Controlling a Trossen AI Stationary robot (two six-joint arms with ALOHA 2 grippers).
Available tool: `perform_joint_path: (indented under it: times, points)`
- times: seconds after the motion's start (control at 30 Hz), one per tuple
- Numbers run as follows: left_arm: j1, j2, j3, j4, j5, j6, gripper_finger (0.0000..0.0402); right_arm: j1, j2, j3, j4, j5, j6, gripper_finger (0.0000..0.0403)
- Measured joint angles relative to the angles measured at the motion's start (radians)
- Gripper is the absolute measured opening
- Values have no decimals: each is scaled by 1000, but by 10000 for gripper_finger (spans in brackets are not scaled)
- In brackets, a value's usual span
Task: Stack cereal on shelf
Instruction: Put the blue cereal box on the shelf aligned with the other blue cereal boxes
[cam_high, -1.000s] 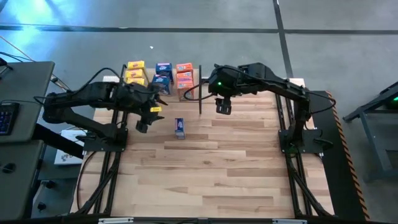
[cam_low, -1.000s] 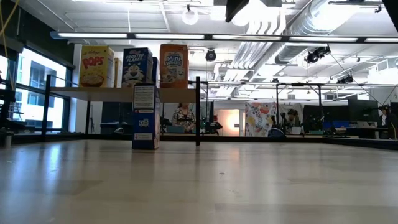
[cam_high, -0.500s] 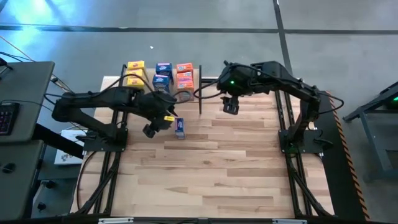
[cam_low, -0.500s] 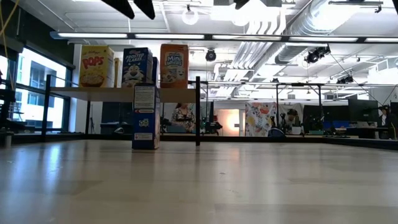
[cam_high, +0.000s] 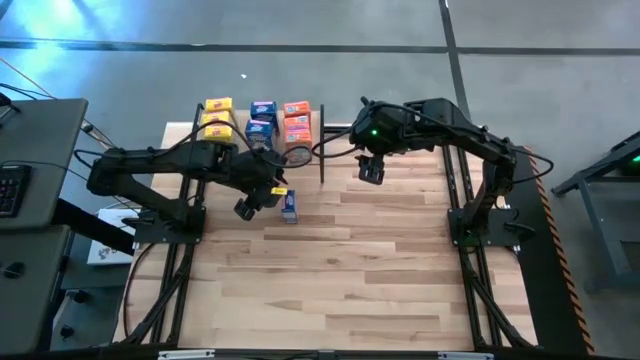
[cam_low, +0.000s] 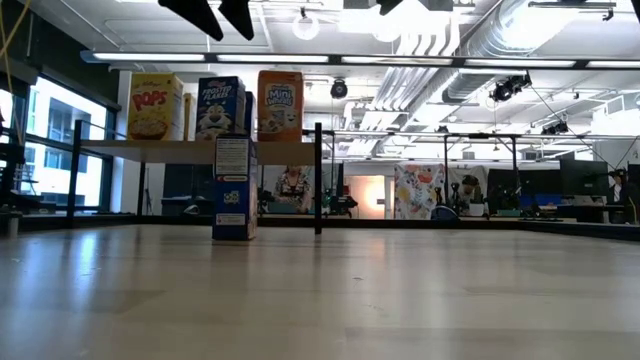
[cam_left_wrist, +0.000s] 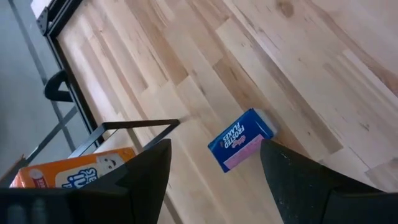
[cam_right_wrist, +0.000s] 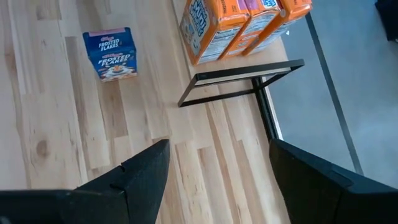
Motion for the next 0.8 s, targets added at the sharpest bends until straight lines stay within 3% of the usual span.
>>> perform_joint_path:
  times: [0.33, 0.43, 0.8]
  points:
    - [0, 2, 0, 22, -3, -67, 239, 0, 0, 0, 0, -4, 21, 268]
    - [0, 16, 0, 51, -61, -89, 239, 0, 0, 0, 0, -4, 21, 268]
    - [2, 82, 0, 48, 20, 71, 239, 0, 1, 0, 0, -4, 13, 268]
